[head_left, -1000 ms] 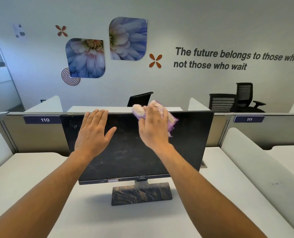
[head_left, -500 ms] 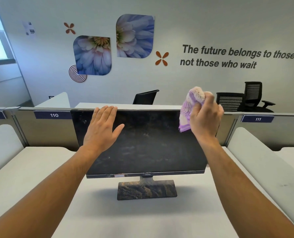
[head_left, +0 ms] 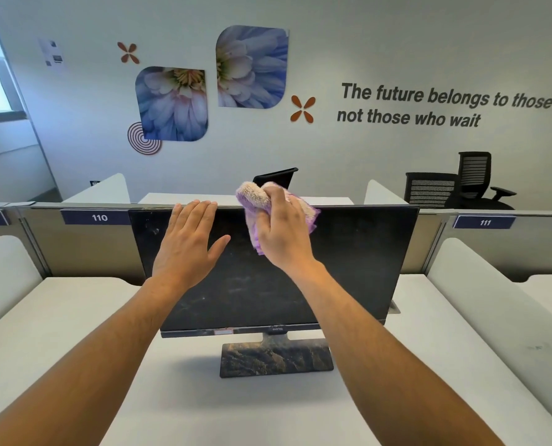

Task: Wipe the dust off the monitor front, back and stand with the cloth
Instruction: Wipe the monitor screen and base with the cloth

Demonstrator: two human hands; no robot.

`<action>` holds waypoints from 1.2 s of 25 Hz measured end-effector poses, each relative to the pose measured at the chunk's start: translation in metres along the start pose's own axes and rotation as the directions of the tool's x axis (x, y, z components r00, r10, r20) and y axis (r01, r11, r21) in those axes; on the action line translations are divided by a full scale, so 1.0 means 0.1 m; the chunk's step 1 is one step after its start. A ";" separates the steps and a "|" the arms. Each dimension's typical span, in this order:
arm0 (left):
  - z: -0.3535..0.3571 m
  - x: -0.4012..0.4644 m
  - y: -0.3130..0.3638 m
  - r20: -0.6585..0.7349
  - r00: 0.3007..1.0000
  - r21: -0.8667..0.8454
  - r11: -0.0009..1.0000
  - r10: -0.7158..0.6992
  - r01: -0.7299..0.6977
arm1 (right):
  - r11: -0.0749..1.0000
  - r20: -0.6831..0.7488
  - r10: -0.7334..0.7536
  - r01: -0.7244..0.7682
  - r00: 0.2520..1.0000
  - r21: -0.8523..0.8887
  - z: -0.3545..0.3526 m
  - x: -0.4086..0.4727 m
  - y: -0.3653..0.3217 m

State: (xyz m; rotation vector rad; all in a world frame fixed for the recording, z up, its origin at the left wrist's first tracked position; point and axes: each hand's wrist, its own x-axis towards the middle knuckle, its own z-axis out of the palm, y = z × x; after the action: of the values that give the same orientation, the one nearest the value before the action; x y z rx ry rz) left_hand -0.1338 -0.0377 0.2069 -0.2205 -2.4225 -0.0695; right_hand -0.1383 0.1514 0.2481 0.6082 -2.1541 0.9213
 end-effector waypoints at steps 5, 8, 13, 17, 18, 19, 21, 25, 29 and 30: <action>-0.02 0.00 -0.01 0.003 1.000 -0.010 1.000 0.023 -0.023 | 0.973 -0.195 0.164 -0.126 0.967 0.196 -0.47 0.04 0.21; -0.02 0.01 0.01 -0.002 1.000 -0.027 1.000 0.015 -0.015 | 0.978 -0.490 0.202 -0.197 0.848 0.062 -0.95 0.00 0.59; -0.01 0.00 0.03 -0.007 1.000 -0.045 0.999 0.007 -0.007 | 0.868 -0.572 0.283 -0.459 0.770 -0.189 -1.47 -0.11 1.25; -0.02 0.00 0.02 -0.002 1.000 -0.046 0.999 0.011 -0.011 | 0.828 -0.332 0.344 -0.451 0.878 -0.334 -1.40 -0.10 1.50; -0.02 0.01 0.02 -0.001 1.000 -0.047 0.999 0.012 -0.012 | 0.837 -0.273 0.342 -0.423 0.899 -0.348 -1.37 -0.09 1.51; -0.02 0.01 0.02 -0.002 1.000 -0.049 0.999 0.011 -0.011 | 0.841 -0.238 0.338 -0.406 0.910 -0.358 -1.34 -0.07 1.51; -0.01 0.02 0.02 -0.007 1.000 -0.054 0.999 0.007 -0.008 | 0.838 -0.233 0.337 -0.403 0.912 -0.369 -1.27 -0.03 1.48; 0.02 0.02 0.03 -0.029 1.000 -0.052 0.999 -0.004 0.003 | 0.854 -0.196 0.270 -0.328 0.943 -0.403 -1.02 0.04 1.20; 0.04 0.02 0.03 -0.030 0.999 -0.046 0.999 -0.015 0.013 | 0.919 -0.046 0.175 -0.180 0.983 -0.350 -0.51 0.05 0.69; 0.04 0.01 0.02 -0.028 0.999 -0.041 0.999 -0.016 0.015 | 0.936 -0.021 0.144 -0.144 0.989 -0.321 -0.39 0.04 0.56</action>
State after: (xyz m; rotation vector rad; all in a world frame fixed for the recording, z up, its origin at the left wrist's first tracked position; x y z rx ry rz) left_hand -0.1373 -0.0349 0.2043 -0.2180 -2.3960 -0.1280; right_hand -0.1604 0.2159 0.2466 0.2925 -2.3091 0.6200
